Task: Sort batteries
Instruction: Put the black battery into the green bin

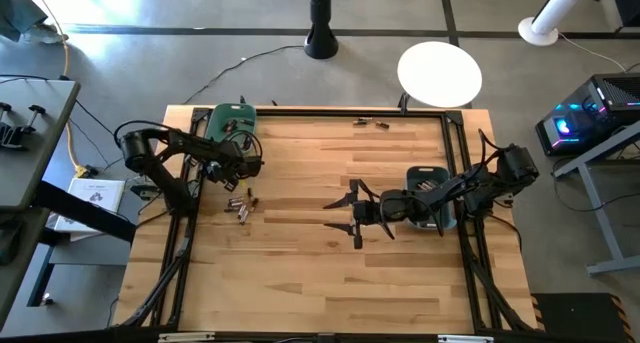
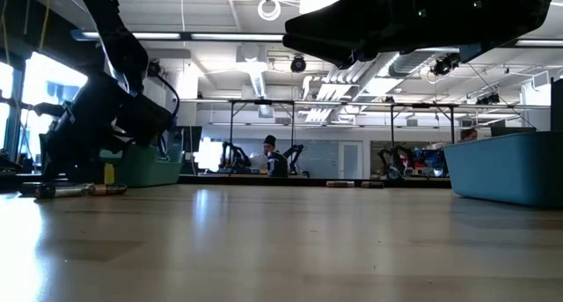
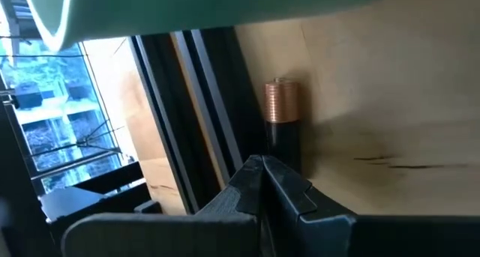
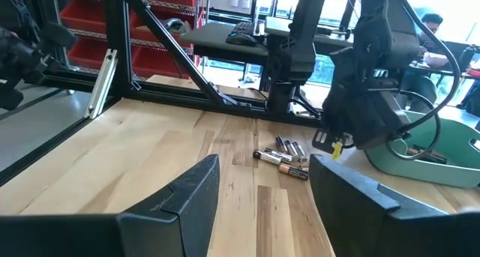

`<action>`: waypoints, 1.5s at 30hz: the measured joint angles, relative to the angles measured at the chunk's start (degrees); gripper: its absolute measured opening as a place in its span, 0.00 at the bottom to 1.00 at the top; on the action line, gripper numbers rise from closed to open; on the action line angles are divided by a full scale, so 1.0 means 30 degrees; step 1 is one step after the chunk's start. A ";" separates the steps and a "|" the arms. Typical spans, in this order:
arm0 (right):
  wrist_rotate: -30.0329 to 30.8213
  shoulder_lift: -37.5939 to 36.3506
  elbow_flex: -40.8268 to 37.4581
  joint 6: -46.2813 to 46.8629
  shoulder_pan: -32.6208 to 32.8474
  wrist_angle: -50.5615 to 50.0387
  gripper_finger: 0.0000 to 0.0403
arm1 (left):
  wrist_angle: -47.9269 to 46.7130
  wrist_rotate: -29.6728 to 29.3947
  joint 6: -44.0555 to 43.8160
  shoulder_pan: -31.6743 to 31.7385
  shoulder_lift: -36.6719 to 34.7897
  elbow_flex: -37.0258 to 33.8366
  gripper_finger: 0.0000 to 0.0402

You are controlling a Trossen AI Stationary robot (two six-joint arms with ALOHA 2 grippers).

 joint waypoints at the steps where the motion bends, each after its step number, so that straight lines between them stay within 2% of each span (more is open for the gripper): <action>1: 0.0000 0.0000 0.0006 0.0000 -0.0006 0.0000 0.50 | 0.0050 0.0055 0.0065 0.0070 -0.0001 0.0006 0.00; 4: 0.0000 0.0000 0.0005 0.0000 -0.0005 0.0000 0.50 | 0.0119 0.0295 0.0124 -0.0010 -0.0033 0.0012 0.00; 11: 0.0000 0.0000 -0.0002 0.0001 0.0001 0.0001 0.50 | 0.0426 0.2833 -0.0042 -0.1581 -0.1246 0.0112 0.00; 15: 0.0000 0.0000 -0.0002 0.0007 -0.0006 0.0007 0.50 | 0.0372 0.2755 -0.0738 -0.3074 -0.2755 0.0515 0.00; 19: 0.0004 0.0000 -0.0002 0.0066 -0.0006 0.0007 0.50 | 0.0329 0.3205 -0.0008 -0.3967 -0.4049 0.0603 0.00; 25: 0.0000 0.0000 -0.0002 0.0073 -0.0006 0.0163 0.50 | 0.0315 0.3527 0.2019 -0.3112 -0.4847 0.0588 0.06; 36: 0.0000 0.0000 -0.0002 0.0379 -0.0169 0.0312 0.50 | 0.1503 0.4401 0.5033 -0.1434 -0.4709 0.0583 0.35; 45: 0.0003 0.0000 -0.0002 0.0434 -0.0253 0.0299 0.50 | 0.2385 0.3490 0.4600 0.0346 -0.3489 0.0588 0.39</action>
